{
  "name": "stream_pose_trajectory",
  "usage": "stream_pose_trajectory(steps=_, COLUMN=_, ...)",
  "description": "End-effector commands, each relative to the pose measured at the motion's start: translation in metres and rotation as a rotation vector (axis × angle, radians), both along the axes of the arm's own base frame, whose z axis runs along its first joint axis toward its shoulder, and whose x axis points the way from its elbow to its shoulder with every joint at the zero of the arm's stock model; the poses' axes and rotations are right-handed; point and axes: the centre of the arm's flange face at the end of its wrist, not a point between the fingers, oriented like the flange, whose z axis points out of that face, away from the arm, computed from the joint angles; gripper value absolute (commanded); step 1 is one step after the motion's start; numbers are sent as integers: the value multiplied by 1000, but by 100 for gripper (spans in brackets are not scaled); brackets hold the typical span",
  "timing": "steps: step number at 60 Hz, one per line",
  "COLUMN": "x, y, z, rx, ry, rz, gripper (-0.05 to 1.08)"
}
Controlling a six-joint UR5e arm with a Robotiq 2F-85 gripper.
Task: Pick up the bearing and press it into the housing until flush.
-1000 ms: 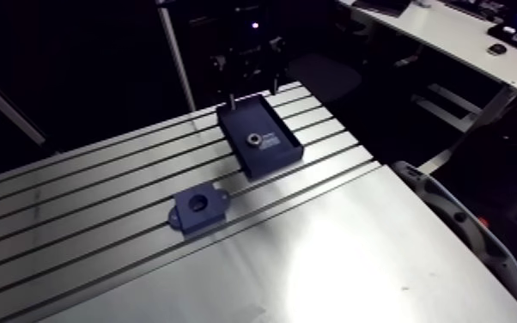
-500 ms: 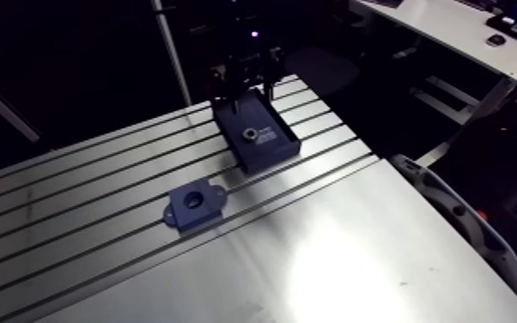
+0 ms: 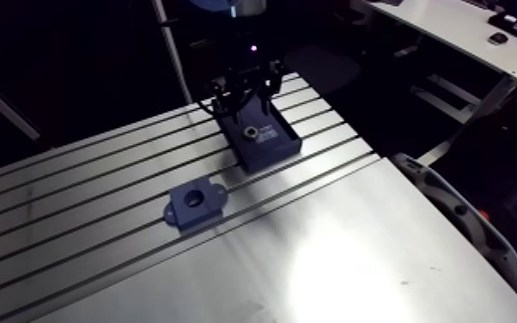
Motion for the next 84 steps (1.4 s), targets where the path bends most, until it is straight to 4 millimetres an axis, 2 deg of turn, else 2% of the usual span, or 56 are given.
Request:
stream_pose_trajectory(steps=1, x=4, y=-2, z=-6, rx=-1, ry=-7, rz=-2, gripper=32)
stream_pose_trajectory(steps=24, x=5, y=-4, z=-22, rx=3, ry=0, rz=0, gripper=32)
stream_pose_trajectory(steps=33, x=6, y=-4, z=-27, rx=-1, ry=-9, rz=-10, gripper=37)
stream_pose_trajectory(steps=84, x=3, y=-3, z=-30, rx=13, ry=13, rz=-16, gripper=41)
